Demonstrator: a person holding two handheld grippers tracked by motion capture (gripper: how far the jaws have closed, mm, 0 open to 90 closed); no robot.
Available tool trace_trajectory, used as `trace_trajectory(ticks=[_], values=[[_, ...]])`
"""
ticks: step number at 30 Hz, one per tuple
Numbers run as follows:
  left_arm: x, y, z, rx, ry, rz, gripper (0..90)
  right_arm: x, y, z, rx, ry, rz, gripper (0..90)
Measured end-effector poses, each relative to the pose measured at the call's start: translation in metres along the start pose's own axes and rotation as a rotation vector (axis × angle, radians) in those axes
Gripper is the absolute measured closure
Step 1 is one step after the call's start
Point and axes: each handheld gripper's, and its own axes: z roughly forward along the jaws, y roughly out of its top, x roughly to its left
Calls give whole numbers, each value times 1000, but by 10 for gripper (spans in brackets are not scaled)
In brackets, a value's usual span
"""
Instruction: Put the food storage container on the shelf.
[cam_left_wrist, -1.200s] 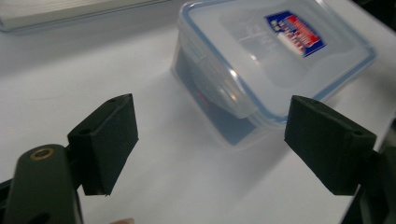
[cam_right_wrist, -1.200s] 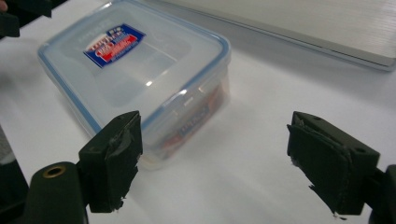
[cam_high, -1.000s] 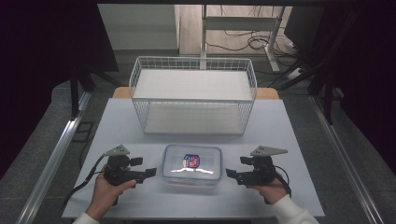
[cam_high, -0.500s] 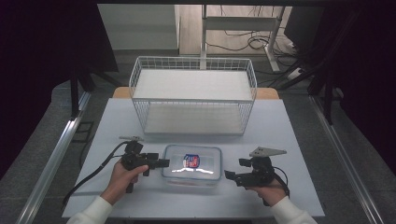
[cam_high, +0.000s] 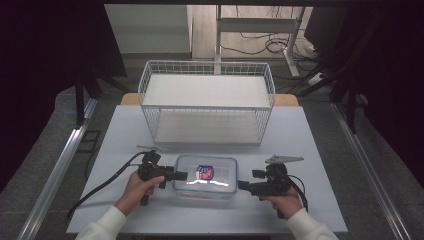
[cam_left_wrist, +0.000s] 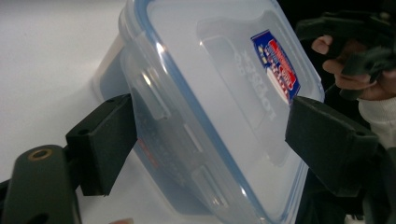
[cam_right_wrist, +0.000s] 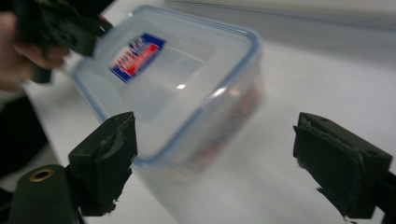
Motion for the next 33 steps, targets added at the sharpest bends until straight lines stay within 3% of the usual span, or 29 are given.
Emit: trace_trajectory(ticks=[5, 13, 20, 26, 33], values=[[0, -2, 0, 5, 1, -1, 183, -6, 6, 25, 36, 24, 83, 97], [0, -2, -1, 0, 5, -1, 192, -11, 9, 43, 69, 84, 160, 119], [-1, -3, -2, -4, 14, -10, 220, -12, 8, 44, 92, 121, 216, 248], [-3, -3, -5, -10, 24, -9, 272, -17, 7, 36, 85, 143, 298, 390], [-6, -7, -13, -39, 13, -28, 363, -13, 6, 31, 67, 140, 304, 449]])
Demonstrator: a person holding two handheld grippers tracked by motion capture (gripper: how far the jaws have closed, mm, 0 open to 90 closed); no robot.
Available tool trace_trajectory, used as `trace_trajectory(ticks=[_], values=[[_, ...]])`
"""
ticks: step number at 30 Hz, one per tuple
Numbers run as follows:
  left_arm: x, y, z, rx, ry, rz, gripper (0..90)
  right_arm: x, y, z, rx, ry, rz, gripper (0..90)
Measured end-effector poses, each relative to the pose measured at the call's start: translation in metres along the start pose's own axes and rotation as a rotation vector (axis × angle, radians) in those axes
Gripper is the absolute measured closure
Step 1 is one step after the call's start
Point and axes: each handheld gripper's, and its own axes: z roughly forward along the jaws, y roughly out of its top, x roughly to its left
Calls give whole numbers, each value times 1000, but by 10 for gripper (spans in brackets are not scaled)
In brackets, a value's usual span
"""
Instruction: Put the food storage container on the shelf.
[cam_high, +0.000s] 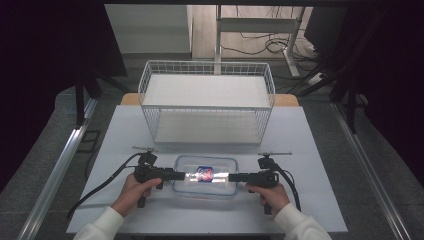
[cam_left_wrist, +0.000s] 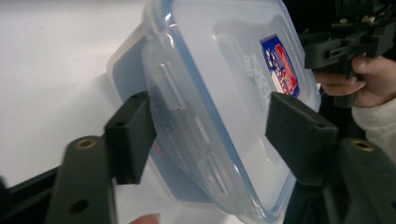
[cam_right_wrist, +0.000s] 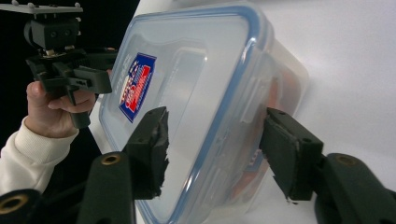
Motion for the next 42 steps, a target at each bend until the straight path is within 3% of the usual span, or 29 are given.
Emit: trace_trajectory(ticks=[9, 15, 19, 37, 42], values=[[-12, -9, -10, -26, 18, 25, 435, 15, -11, -7, -40, -27, -59, 496], [-16, -11, -14, -26, 30, 28, 454, 18, -14, -8, -57, -27, -49, 512], [-21, -9, -15, -21, 50, 55, 463, 21, -13, -9, -62, -33, -53, 519], [-26, 2, -18, -55, 54, 70, 486, 24, -3, -15, -91, -30, -81, 520], [-22, 11, -17, -67, 52, 78, 488, 24, 8, -16, -107, -39, -119, 520]])
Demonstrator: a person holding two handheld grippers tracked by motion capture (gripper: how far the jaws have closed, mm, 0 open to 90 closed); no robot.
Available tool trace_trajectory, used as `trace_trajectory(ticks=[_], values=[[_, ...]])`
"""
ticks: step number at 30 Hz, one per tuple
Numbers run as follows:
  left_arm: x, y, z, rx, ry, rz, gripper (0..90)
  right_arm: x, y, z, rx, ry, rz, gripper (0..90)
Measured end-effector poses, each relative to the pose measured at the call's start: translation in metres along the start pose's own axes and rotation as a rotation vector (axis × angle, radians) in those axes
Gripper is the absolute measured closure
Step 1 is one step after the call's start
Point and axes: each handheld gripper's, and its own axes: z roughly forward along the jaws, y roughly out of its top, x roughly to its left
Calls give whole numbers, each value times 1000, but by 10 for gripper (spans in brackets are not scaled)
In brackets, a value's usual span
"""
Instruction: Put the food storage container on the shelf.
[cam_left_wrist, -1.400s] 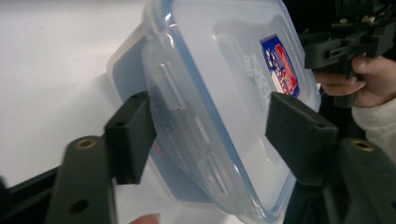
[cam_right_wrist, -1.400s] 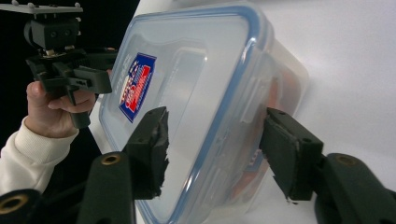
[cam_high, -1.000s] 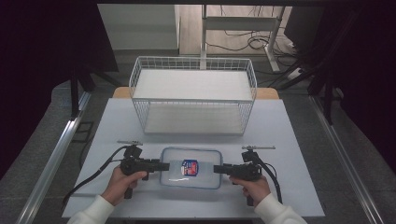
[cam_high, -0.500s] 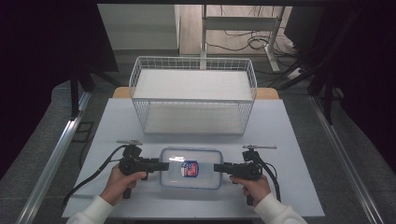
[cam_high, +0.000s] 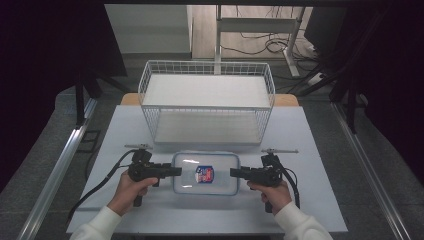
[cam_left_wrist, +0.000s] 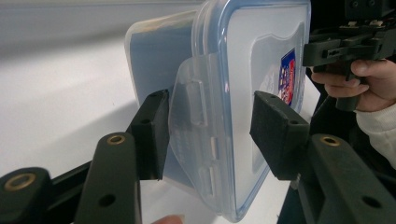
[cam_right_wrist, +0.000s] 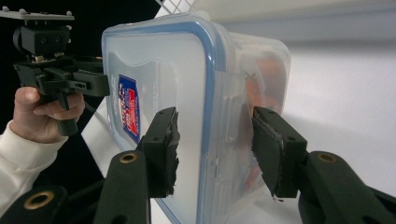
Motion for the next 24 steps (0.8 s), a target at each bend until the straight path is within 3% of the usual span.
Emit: trace_trajectory(ticks=[16, 24], values=[[20, 45, 2, -51, 3, 29, 490, -12, 49, 10, -24, -5, -60, 519], [37, 56, 10, -80, -8, 23, 491, -21, 70, 18, -16, -17, -82, 519]])
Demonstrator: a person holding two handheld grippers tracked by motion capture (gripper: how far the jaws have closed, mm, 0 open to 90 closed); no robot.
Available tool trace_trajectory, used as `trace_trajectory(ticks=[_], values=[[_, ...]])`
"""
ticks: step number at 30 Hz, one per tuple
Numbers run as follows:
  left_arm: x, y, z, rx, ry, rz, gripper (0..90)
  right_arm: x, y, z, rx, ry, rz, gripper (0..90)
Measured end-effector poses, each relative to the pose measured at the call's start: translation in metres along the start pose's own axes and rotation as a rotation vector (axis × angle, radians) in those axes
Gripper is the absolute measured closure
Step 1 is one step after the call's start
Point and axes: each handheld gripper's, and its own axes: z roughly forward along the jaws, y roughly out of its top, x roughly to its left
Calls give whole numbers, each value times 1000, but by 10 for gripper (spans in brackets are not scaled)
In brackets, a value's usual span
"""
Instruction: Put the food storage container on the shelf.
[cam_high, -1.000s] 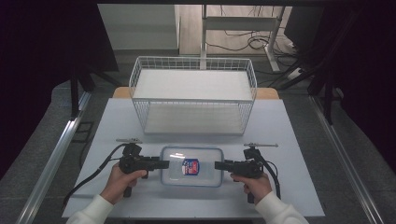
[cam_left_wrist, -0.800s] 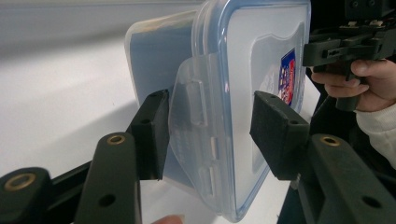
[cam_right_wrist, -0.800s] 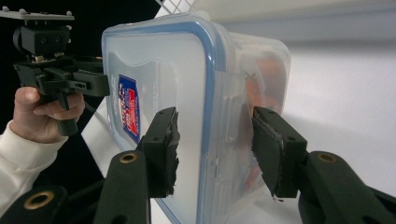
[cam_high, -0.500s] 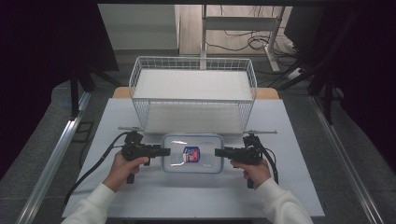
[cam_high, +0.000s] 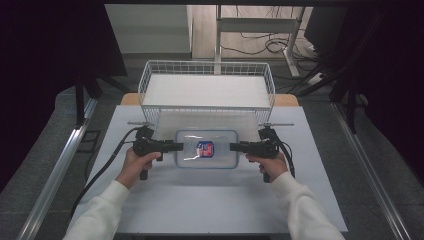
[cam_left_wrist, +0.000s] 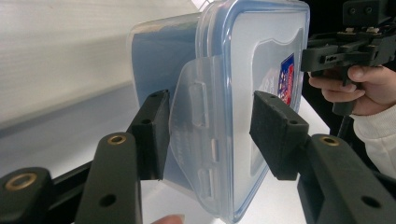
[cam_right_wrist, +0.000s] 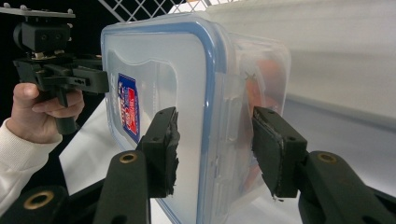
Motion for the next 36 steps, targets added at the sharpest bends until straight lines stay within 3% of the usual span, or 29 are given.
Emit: trace_trajectory(ticks=[11, 18, 22, 36], values=[[21, 17, 11, 9, 8, -1, 492, -20, 19, 16, 13, 3, 12, 519], [29, 15, 22, 19, 22, -10, 491, -36, 17, 25, 11, 2, 31, 515], [33, 12, 28, 19, 38, -21, 485, -40, 15, 28, 22, -32, 33, 512], [46, 12, 35, -36, 20, -127, 483, -52, 12, 35, -48, -29, 141, 505]])
